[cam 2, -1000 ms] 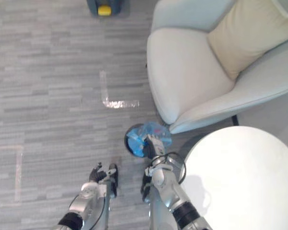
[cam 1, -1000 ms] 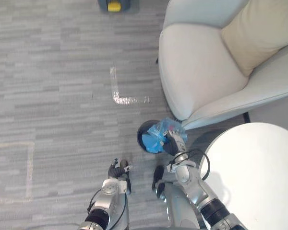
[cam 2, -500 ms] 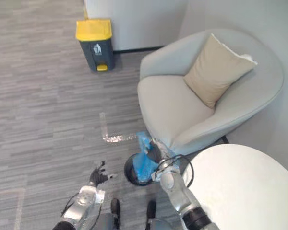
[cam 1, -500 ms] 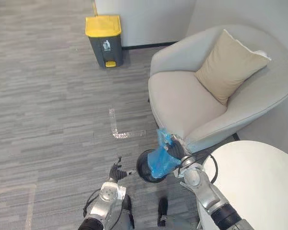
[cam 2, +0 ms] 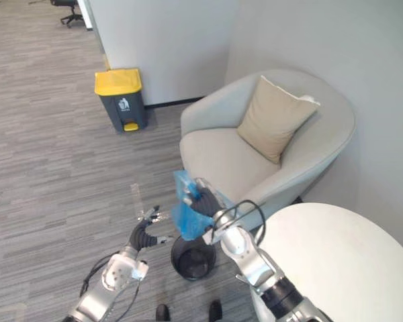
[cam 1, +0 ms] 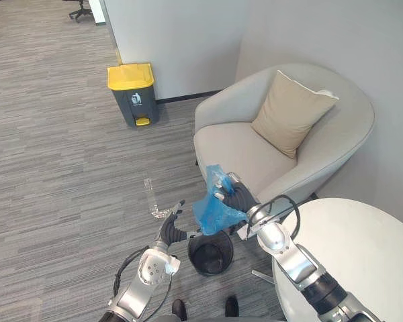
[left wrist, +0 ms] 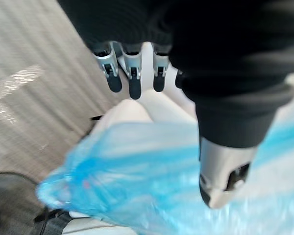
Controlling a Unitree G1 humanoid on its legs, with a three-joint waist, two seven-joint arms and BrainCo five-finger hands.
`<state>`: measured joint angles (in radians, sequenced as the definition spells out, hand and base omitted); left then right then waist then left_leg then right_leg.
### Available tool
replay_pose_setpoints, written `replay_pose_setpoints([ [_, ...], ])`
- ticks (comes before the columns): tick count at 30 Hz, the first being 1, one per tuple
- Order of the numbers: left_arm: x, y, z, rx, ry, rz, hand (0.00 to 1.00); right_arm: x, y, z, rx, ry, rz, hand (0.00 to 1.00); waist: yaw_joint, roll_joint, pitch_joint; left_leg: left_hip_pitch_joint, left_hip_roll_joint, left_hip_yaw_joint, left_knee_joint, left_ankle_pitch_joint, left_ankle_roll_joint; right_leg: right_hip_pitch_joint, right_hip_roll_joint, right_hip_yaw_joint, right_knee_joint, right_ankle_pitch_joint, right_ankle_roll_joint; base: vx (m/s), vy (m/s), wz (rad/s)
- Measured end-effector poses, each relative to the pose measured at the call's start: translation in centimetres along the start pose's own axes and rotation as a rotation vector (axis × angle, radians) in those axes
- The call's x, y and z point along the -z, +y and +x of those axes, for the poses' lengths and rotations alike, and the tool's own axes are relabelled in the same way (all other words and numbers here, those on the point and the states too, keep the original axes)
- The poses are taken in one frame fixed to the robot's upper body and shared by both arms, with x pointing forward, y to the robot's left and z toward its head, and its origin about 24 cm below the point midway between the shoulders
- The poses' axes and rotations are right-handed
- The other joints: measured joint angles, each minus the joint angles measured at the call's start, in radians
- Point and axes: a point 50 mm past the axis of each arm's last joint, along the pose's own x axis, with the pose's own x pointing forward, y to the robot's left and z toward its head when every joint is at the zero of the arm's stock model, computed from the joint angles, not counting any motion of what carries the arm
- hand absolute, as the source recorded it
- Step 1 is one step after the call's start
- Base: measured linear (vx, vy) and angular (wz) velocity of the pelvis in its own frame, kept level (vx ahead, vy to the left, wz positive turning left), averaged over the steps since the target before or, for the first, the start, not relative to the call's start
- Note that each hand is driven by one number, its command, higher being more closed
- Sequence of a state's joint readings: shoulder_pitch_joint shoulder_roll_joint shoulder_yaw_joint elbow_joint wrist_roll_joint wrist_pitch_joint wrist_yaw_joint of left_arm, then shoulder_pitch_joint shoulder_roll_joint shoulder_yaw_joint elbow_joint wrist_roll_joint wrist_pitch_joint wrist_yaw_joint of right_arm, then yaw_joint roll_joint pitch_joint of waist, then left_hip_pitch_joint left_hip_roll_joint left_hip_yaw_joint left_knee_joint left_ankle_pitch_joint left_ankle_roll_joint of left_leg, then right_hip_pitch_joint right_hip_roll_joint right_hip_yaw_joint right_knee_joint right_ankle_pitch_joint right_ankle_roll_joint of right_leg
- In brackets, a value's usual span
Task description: Gather rubbish on tea table into small bin, then transfer packed bag to large trash can.
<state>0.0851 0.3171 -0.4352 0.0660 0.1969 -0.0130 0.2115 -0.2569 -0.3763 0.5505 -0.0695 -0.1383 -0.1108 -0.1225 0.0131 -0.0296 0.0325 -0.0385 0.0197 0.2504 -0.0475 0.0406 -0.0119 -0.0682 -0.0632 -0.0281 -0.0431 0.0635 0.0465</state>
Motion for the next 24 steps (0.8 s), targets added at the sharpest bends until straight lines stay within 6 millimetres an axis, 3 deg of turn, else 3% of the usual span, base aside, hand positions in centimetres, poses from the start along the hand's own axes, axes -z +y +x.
replay_pose_setpoints([
  [10, -3.4, 1.1, 1.1, 0.004, -0.18, 0.142, 0.0, -1.4, 1.6, 1.1, -0.1, -0.051, 0.128, 1.0, -0.007, -0.002, -0.006, 0.026, -0.015, 0.003, -0.025, 0.01, 0.008, 0.023, -0.006, 0.006, -0.022, 0.013, 0.006, 0.0, 0.006, 0.0],
  [24, -3.5, 1.3, 1.0, 0.003, -0.208, 0.215, 0.0, -2.6, 2.8, 2.3, -0.158, -0.088, 0.198, 1.0, -0.005, -0.002, -0.013, 0.041, -0.017, -0.003, -0.055, 0.024, 0.009, 0.029, -0.005, 0.001, -0.023, 0.013, 0.007, 0.0, 0.0, 0.01],
])
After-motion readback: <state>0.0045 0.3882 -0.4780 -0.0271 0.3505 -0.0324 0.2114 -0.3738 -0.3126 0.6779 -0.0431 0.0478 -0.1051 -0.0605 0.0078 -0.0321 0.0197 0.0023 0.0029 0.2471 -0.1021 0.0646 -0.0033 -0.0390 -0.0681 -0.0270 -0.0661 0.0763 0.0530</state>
